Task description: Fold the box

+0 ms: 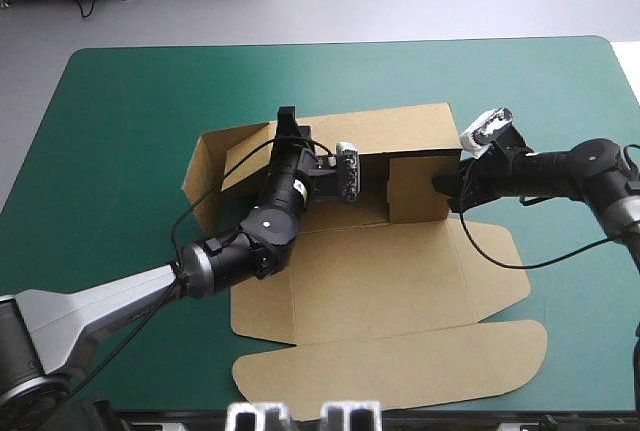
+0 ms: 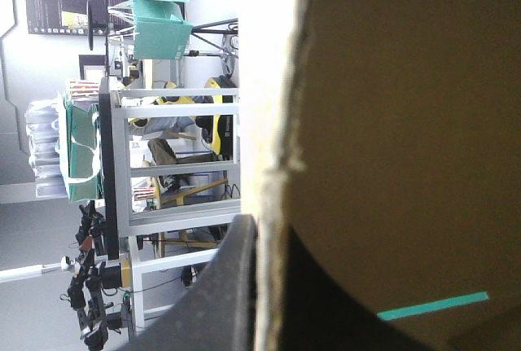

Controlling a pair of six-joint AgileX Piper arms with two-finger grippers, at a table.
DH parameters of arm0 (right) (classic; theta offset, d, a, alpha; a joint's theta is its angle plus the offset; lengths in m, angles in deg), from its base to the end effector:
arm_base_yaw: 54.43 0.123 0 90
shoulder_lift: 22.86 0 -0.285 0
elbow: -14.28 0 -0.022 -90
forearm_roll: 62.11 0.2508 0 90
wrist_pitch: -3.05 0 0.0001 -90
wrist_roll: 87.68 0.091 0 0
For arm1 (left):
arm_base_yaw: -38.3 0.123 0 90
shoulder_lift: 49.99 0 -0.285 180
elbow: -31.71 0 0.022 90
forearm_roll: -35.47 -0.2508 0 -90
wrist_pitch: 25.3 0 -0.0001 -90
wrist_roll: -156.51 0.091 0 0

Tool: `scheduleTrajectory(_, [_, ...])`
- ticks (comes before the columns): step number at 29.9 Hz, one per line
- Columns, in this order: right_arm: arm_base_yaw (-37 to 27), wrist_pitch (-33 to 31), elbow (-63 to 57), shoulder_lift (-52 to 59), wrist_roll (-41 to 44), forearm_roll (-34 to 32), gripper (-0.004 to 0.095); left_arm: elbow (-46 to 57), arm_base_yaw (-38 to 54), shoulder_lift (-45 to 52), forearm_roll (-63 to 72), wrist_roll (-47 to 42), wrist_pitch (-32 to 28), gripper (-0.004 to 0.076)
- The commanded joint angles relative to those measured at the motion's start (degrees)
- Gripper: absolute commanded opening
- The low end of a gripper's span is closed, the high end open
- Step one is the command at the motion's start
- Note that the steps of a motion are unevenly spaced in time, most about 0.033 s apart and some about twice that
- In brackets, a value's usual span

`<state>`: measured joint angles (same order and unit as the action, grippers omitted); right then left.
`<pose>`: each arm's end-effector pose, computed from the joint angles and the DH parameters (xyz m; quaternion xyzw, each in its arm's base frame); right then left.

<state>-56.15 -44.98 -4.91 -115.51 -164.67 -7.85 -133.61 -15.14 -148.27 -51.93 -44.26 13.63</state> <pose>0.2974 0.0461 0.2755 -0.3442 0.8411 0.2007 0.3657 0.2513 -0.2428 0.2975 0.5964 0.5560 0.3340 0.4728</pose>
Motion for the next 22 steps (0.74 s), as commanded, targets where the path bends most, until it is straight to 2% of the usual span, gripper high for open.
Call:
scheduleTrajectory(1, [-0.12,1.70,1.52,-0.79,-3.66,8.45,0.0371,-1.38,-0.44,1.61,0.02,-0.94,-1.91,-0.0010])
scheduleTrajectory(5, [-0.12,4.19,1.52,-1.40,-7.00,14.48,0.0117,-1.38,-0.44,1.61,0.02,-0.94,-2.52,-0.0010])
scheduleTrajectory(8, [-0.12,4.87,1.52,-1.40,-11.69,19.03,-0.0011,-1.38,-0.44,1.71,-0.02,-0.94,-3.83,-0.0010])
scheduleTrajectory(11, [-0.12,6.23,1.52,-1.40,-12.00,21.14,-0.0015,-1.38,-0.44,1.71,-0.02,-0.94,-4.70,-0.0010])
scheduleTrajectory(22, [-0.12,4.03,1.52,-1.40,-10.46,20.07,-0.0009,-1.38,-0.44,1.71,-1.37,-2.24,-4.54,-0.0009])
